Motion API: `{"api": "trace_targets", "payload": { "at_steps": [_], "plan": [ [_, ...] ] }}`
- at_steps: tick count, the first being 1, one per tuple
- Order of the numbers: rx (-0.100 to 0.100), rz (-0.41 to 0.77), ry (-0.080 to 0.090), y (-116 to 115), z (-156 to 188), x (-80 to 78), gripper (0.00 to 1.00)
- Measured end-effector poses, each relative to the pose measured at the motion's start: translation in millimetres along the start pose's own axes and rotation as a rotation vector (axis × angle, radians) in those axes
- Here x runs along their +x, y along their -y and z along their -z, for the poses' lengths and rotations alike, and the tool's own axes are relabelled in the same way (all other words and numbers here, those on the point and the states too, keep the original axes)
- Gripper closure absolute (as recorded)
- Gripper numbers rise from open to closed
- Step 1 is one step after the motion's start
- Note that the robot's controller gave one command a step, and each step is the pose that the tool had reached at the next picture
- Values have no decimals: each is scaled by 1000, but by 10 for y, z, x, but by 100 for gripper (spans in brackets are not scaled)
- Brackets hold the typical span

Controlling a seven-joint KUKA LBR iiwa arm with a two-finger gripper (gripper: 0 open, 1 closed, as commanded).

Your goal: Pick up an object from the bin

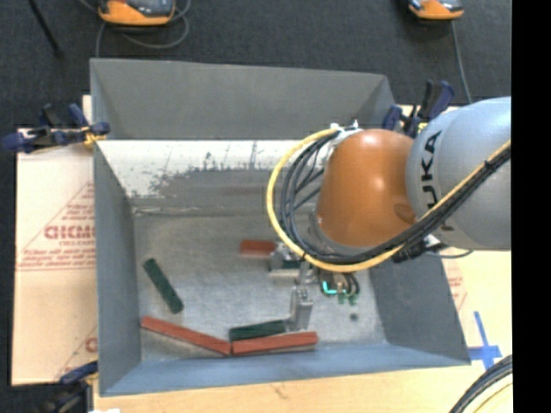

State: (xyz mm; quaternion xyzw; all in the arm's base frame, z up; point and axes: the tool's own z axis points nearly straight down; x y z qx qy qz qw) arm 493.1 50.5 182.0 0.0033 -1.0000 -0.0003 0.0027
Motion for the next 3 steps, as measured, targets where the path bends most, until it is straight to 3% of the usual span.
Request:
{"api": "trace_targets", "payload": {
  "at_steps": [1,2,3],
  "plan": [
    [0,30,1,-83,-1144,2,0],
    [0,28,5,-82,-1087,-15,100],
    [1,42,16,60,293,9,100]
  ]
}}
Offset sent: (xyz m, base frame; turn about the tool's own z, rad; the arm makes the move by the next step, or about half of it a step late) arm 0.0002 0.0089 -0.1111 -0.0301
